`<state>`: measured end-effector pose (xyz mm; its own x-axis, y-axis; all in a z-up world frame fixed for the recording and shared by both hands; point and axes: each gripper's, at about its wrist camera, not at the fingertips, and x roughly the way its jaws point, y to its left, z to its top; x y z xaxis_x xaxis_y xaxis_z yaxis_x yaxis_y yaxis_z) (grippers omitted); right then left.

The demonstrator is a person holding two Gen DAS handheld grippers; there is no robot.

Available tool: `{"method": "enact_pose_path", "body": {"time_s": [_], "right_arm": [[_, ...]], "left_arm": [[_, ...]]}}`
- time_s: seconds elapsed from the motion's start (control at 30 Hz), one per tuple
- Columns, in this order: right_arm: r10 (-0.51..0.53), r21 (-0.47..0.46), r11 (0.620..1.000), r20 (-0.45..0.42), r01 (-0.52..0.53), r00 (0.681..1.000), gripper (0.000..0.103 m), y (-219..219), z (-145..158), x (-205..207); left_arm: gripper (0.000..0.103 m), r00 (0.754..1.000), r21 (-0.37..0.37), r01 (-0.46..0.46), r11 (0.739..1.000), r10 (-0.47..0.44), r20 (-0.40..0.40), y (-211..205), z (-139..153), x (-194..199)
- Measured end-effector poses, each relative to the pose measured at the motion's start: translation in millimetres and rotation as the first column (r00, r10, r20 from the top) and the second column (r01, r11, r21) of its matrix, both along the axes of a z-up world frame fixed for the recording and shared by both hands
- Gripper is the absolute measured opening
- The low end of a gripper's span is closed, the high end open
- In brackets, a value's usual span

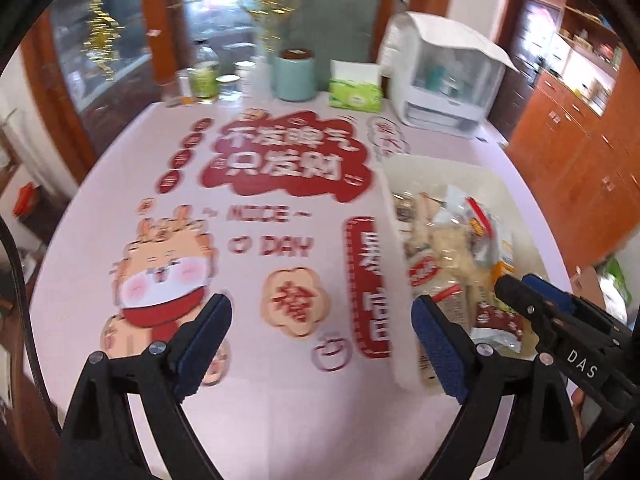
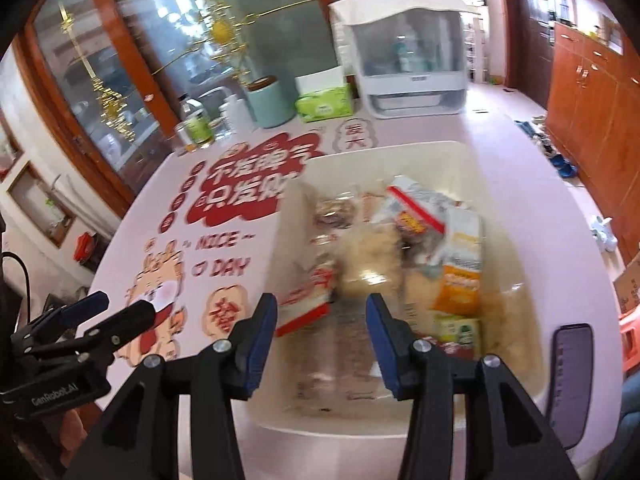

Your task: Organize snacks

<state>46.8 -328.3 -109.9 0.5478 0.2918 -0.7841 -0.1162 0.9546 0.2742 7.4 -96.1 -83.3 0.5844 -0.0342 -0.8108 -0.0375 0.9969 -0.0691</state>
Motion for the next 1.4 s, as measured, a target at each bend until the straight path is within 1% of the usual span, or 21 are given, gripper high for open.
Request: {"method": "enact_pose_path", "body": {"time_s": [0.1,0.23,0.37,0.47,0.6,0.73,0.87,0.97,1.07,1.4], "right_arm": [[0.048,0.016,0.999,0.01,-0.048,0.999,0.047,21.6,8.8,-8.5],[0.089,0.023,0.996,0.029,-0.09,0.996,0.047,42.8,24.7,-21.0],[0.107,0.01,0.994,0.051,-0.108,0.993,0.047,60.8,43.8,-37.3],[0.088,-0.01,0.996,0.071,-0.088,0.994,0.047,66.8,57.4,-48.2],[0.039,-0.038,0.999,0.09,-0.036,0.995,0.047,67.0,70.9,-60.1],[-0.009,-0.057,0.998,0.074,0.014,0.997,0.047,60.2,75.7,-68.6],[-0.044,-0.076,0.996,0.063,0.049,0.997,0.047,52.5,78.1,-78.2],[-0.067,-0.075,0.995,0.056,0.071,0.996,0.05,46.1,78.0,-83.9],[-0.079,-0.073,0.994,0.05,0.083,0.996,0.05,40.0,76.8,-88.4],[-0.044,-0.088,0.995,0.063,0.05,0.997,0.051,36.5,75.9,-91.2]], "left_arm": [[0.091,0.998,0.029,-0.047,0.998,0.046,0.034,19.3,14.9,-14.9],[0.091,0.995,0.02,-0.072,0.997,0.071,0.073,37.2,32.0,-28.0],[0.091,0.995,-0.005,-0.07,0.998,0.07,0.076,50.0,40.5,-36.2],[0.093,0.996,-0.008,-0.054,0.999,0.054,0.071,54.0,43.9,-40.0],[0.093,0.998,-0.015,-0.006,1.0,0.007,0.059,44.1,43.5,-39.6],[0.093,0.999,-0.023,0.028,0.999,-0.027,0.046,28.3,42.1,-42.3],[0.093,0.998,0.014,0.051,0.999,-0.051,0.048,12.6,42.2,-46.5],[0.093,0.997,0.04,0.049,0.998,-0.051,0.057,5.1,44.3,-51.1],[0.093,0.997,0.044,0.037,0.998,-0.039,0.065,1.3,45.3,-53.8],[0.093,0.999,0.041,-0.007,0.999,0.005,0.044,-4.8,37.3,-56.4]]}}
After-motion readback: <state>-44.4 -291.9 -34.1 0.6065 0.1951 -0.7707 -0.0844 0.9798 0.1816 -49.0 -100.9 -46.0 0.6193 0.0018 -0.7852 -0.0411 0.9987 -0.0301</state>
